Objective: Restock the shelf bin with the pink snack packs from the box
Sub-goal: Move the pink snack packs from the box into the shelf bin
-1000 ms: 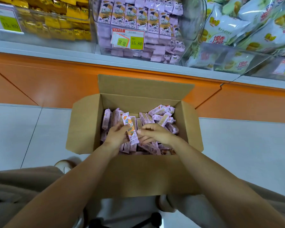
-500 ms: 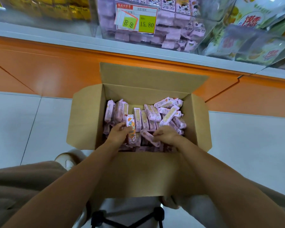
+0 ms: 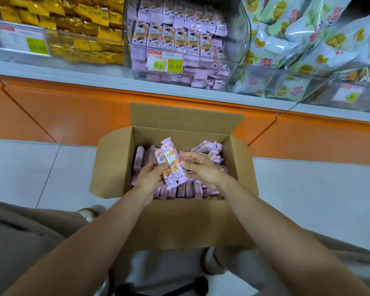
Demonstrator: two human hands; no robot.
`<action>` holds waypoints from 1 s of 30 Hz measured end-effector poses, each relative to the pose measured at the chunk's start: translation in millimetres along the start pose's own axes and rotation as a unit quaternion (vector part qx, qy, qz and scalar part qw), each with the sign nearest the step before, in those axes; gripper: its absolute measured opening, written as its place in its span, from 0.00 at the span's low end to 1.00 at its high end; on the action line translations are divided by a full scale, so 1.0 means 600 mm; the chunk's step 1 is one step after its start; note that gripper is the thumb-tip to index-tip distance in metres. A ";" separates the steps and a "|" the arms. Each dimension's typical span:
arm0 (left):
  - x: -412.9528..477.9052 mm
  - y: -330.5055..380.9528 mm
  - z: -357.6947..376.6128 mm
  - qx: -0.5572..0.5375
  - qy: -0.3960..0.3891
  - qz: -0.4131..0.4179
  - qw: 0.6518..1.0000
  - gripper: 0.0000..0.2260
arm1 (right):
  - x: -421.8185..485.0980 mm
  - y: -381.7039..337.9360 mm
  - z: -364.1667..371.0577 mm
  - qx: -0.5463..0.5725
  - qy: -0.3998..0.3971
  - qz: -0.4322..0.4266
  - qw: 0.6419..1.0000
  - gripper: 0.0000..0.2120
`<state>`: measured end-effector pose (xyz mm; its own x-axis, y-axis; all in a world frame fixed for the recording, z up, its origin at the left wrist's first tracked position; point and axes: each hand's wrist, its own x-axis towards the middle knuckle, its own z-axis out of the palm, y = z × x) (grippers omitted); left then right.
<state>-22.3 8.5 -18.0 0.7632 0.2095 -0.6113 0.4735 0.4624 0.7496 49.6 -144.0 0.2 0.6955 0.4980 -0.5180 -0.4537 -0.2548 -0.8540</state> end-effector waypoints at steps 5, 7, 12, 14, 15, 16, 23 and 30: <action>-0.049 0.025 0.000 0.003 -0.036 0.048 0.998 0.10 | -0.033 -0.011 0.009 -0.034 0.028 -0.033 0.998 0.11; -0.068 0.035 0.004 0.002 -0.046 0.062 0.997 0.10 | -0.047 -0.021 0.015 -0.065 0.040 -0.036 0.996 0.11; -0.103 0.057 0.017 0.006 -0.060 0.097 0.993 0.06 | -0.085 -0.041 0.034 -0.154 0.047 -0.086 0.983 0.20; -0.113 0.065 0.022 -0.004 -0.061 0.098 0.993 0.05 | -0.100 -0.051 0.039 -0.202 0.076 -0.124 0.969 0.22; -0.118 0.071 0.024 -0.007 -0.058 0.099 0.993 0.06 | -0.106 -0.057 0.041 -0.220 0.090 -0.143 0.961 0.22; -0.122 0.078 0.027 -0.006 -0.053 0.103 0.993 0.07 | -0.112 -0.066 0.041 -0.231 0.106 -0.166 0.953 0.22; -0.137 0.150 0.062 -0.037 -0.017 0.111 0.993 0.10 | -0.159 -0.128 0.065 -0.323 0.197 -0.295 0.877 0.27; -0.153 0.251 0.114 0.041 -0.082 0.249 0.964 0.09 | -0.172 -0.245 0.039 -0.321 0.317 -0.326 0.831 0.26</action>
<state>8.8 0.0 168.3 0.9608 0.2465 -0.1271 0.0584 0.2683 0.9616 31.4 -138.3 180.4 0.9230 0.2185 0.3168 0.3834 -0.5929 -0.7082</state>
